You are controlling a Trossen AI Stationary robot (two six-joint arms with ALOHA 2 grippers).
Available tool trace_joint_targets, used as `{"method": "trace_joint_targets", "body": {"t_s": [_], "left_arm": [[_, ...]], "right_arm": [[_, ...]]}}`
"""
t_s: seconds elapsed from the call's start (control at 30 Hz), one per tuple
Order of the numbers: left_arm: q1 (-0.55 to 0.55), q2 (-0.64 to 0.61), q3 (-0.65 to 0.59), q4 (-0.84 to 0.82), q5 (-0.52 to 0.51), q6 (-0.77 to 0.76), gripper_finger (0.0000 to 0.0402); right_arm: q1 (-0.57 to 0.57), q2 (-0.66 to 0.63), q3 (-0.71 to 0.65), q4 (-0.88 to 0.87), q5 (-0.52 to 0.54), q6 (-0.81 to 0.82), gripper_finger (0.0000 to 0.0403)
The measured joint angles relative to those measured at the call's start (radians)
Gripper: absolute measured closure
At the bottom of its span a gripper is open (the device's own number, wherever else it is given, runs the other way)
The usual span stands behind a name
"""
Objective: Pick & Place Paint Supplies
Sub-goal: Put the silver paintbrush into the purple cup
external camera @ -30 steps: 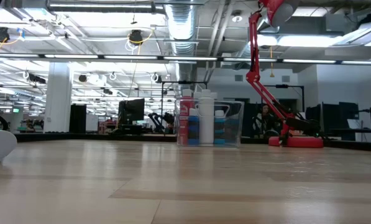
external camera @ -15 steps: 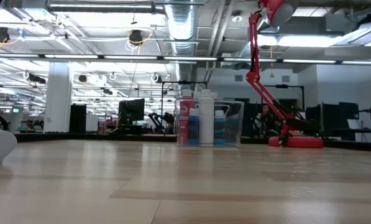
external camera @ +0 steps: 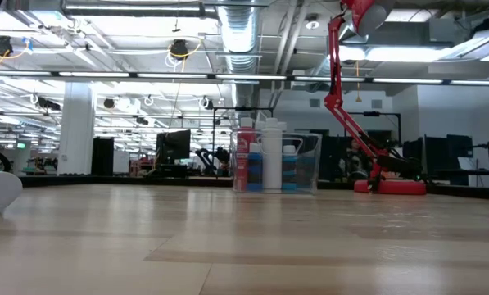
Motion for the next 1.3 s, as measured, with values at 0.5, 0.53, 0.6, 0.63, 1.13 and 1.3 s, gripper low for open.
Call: {"method": "trace_joint_targets", "body": {"t_s": [0.5, 0.53, 0.6, 0.63, 1.13, 1.3], "left_arm": [[-0.046, 0.181, 0.0, 0.12, -0.348, -0.109, 0.0133], [-0.048, 0.209, 0.0, 0.162, -0.349, -0.117, 0.0133], [-0.055, 0.268, 0.0, 0.24, -0.35, -0.134, 0.0133], [-0.059, 0.298, 0.0, 0.289, -0.35, -0.135, 0.0133], [-0.095, 0.521, 0.173, 0.485, -0.411, -0.036, 0.0133], [-0.095, 0.516, 0.209, 0.485, -0.411, 0.024, 0.0133]], "right_arm": [[0.535, -0.061, 0.0, -0.671, 0.479, 0.386, 0.0403], [0.57, -0.064, 0.0, -0.728, 0.494, 0.434, 0.0403], [0.63, -0.062, 0.0, -0.843, 0.517, 0.539, 0.0403], [0.656, -0.058, -0.001, -0.894, 0.522, 0.593, 0.0403], [0.99, 0.012, -0.175, -1.256, 0.497, 1.224, 0.0403], [1.024, 0.024, -0.266, -1.258, 0.485, 1.34, 0.0403]]}}
